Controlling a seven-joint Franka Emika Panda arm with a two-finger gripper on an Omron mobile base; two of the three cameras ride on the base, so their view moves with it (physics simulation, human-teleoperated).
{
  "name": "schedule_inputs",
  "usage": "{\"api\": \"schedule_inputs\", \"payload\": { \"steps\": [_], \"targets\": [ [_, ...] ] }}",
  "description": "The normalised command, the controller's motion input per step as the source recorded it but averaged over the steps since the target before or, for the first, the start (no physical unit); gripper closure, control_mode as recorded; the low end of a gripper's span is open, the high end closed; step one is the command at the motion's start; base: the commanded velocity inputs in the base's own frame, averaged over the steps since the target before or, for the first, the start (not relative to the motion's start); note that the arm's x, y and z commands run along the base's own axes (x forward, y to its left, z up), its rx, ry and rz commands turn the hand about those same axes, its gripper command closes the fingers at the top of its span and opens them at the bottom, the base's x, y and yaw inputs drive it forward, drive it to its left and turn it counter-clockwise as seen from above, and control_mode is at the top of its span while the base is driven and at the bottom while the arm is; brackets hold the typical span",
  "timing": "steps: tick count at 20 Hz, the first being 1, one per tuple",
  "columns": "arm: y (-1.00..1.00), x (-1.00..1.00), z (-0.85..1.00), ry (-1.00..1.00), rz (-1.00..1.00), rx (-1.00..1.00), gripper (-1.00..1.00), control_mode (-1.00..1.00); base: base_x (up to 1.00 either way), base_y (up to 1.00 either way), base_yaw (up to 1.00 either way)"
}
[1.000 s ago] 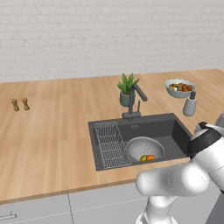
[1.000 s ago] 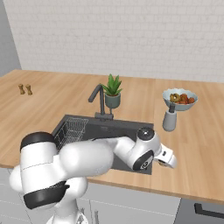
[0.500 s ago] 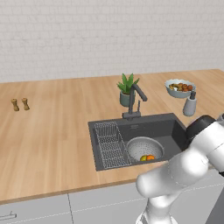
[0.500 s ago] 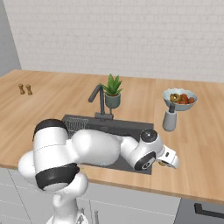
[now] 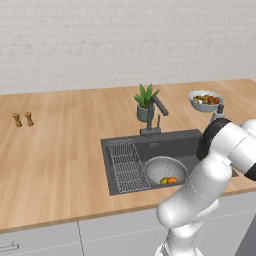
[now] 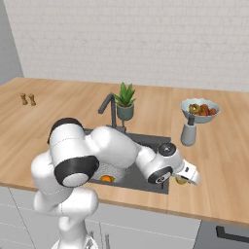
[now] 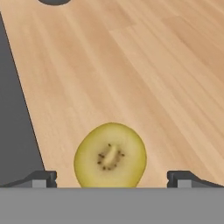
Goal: Put the colander in the sink, put the kiwi, pear, tangerine in the colander, and turn on the sink faucet and pour water over the colander.
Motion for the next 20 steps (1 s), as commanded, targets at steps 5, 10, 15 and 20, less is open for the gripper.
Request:
{"api": "schedule_inputs", "payload": {
  "steps": [5, 10, 15, 20],
  "targets": [
    [-0.1, 0.09, -0.22, 0.02, 0.0, 0.0, -1.0, -1.0, 0.0, 0.0, 0.0],
    [-0.05, 0.17, -0.19, 0.02, 0.0, 0.0, -1.0, -1.0, 0.0, 0.0, 0.0],
    [-0.07, 0.03, -0.2, 0.01, 0.0, 0.0, 1.0, -1.0, 0.0, 0.0, 0.0],
    [-0.03, -0.12, -0.21, 0.0, 0.0, 0.0, 1.0, -1.0, 0.0, 0.0, 0.0]
  ]
}}
